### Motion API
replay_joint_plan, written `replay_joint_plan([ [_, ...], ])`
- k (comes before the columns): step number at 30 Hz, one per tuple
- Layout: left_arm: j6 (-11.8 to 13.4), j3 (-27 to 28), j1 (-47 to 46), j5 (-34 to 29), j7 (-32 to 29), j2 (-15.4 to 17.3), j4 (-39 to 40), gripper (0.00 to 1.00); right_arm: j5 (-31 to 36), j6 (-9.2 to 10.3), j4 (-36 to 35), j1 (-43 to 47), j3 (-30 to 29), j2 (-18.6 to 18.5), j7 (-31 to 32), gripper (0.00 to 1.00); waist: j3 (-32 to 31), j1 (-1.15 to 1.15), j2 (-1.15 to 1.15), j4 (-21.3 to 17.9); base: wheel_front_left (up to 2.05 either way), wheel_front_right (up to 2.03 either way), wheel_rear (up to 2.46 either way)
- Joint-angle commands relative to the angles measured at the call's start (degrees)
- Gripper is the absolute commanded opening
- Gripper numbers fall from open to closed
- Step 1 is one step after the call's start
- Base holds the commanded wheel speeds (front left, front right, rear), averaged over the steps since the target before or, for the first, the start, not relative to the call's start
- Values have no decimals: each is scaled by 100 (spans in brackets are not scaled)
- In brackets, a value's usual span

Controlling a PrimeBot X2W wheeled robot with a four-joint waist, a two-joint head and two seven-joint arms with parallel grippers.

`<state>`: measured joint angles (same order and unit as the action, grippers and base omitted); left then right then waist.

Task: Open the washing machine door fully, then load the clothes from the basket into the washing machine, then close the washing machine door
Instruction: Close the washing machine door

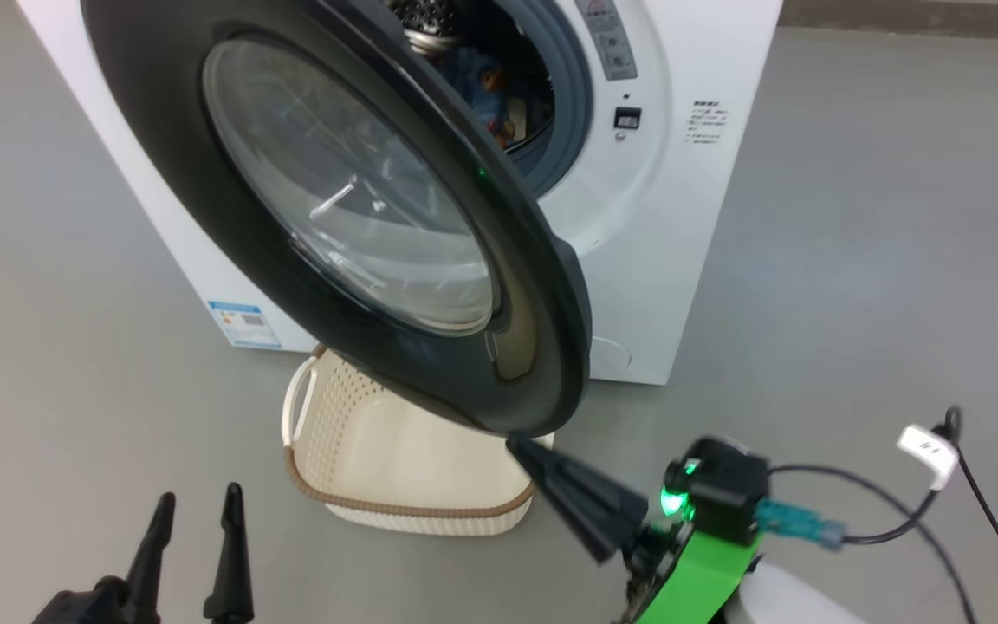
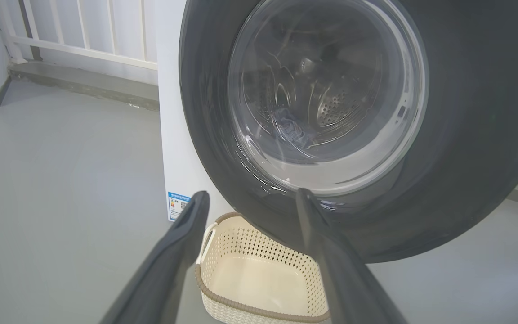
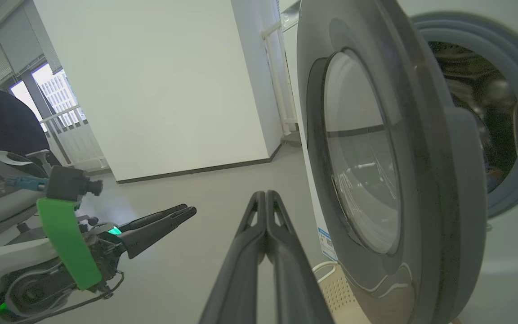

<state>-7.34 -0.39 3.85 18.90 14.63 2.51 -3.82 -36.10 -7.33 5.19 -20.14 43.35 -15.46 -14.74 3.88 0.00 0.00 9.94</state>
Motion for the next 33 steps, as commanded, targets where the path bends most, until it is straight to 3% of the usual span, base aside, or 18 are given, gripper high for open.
replay_joint_plan([
  [1, -14, 157, -146, 23, 37, 37, 142, 100, -45, -16, -72, -3, 103, 28, -26, 0, 82, 0, 0, 75, 0, 0, 0],
  [10, 52, 30, -259, 139, 37, 37, 154, 100, -128, -16, 663, -203, 516, -4, -26, 0, 340, 0, 0, 250, 0, 0, 0],
  [20, 145, -101, -403, 236, 37, 37, 233, 100, -55, -16, 1107, -517, -135, 27, -26, 0, 619, 0, 0, 347, 0, 0, 0],
  [33, 263, -304, -639, 285, 37, 37, 390, 100, 114, -16, 1083, -836, -1089, -21, -26, 0, 1029, 0, 0, 430, 0, 0, 0],
])
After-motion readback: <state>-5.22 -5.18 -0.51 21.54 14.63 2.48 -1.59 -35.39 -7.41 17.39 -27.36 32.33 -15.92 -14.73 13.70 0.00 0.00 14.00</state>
